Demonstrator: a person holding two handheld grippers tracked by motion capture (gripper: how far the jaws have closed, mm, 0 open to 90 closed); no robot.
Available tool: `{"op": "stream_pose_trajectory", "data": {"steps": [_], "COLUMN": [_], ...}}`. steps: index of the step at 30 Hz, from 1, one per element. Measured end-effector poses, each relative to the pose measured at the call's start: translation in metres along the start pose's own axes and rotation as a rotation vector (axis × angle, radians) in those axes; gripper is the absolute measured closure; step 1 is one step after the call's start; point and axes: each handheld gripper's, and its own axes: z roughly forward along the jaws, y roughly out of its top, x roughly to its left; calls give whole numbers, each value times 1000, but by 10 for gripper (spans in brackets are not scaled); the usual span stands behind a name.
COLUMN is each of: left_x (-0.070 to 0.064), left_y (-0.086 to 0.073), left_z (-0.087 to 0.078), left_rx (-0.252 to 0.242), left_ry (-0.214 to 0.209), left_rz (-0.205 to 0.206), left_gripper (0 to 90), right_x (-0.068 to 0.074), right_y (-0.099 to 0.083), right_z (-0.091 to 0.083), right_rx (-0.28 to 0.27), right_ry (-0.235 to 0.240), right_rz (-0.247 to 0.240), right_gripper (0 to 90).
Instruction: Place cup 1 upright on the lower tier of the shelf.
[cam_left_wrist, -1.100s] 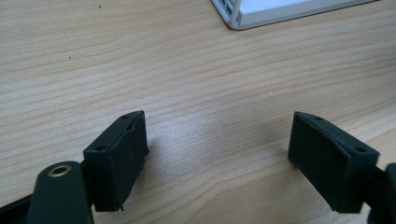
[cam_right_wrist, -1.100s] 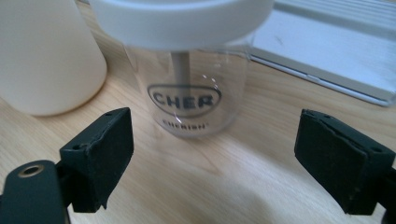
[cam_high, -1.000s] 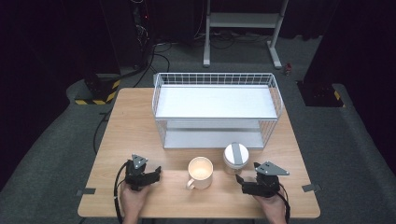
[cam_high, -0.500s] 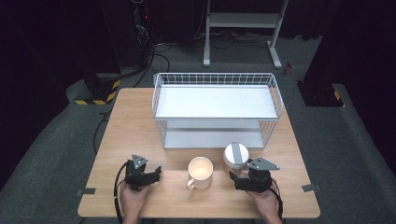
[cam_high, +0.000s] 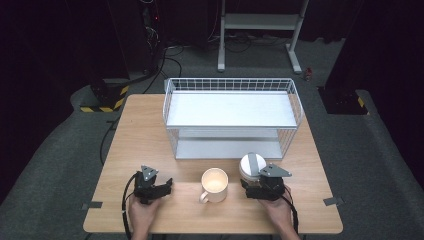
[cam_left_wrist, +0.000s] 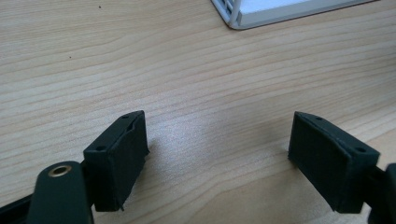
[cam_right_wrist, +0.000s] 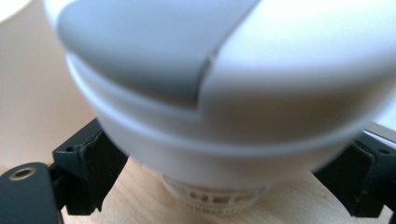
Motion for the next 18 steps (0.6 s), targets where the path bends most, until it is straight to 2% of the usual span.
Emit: {"op": "stream_pose_trajectory", "data": {"steps": [3, 9, 18], "left_x": [0, 0, 0], "left_y": [0, 0, 0], "left_z": [0, 0, 0], "left_rx": [-1, 0, 0], "left_ry": [0, 0, 0], "left_rz": [-2, 0, 0], "left_gripper": [199, 199, 199], "right_x": [1, 4, 5], "right_y": [1, 3, 4], "right_z": [2, 6, 7], "right_rx": [-9, -27, -28], "right_ry": [-2, -36, -47], "right_rz": [8, 2, -11], "right_gripper": [116, 180, 184]}}
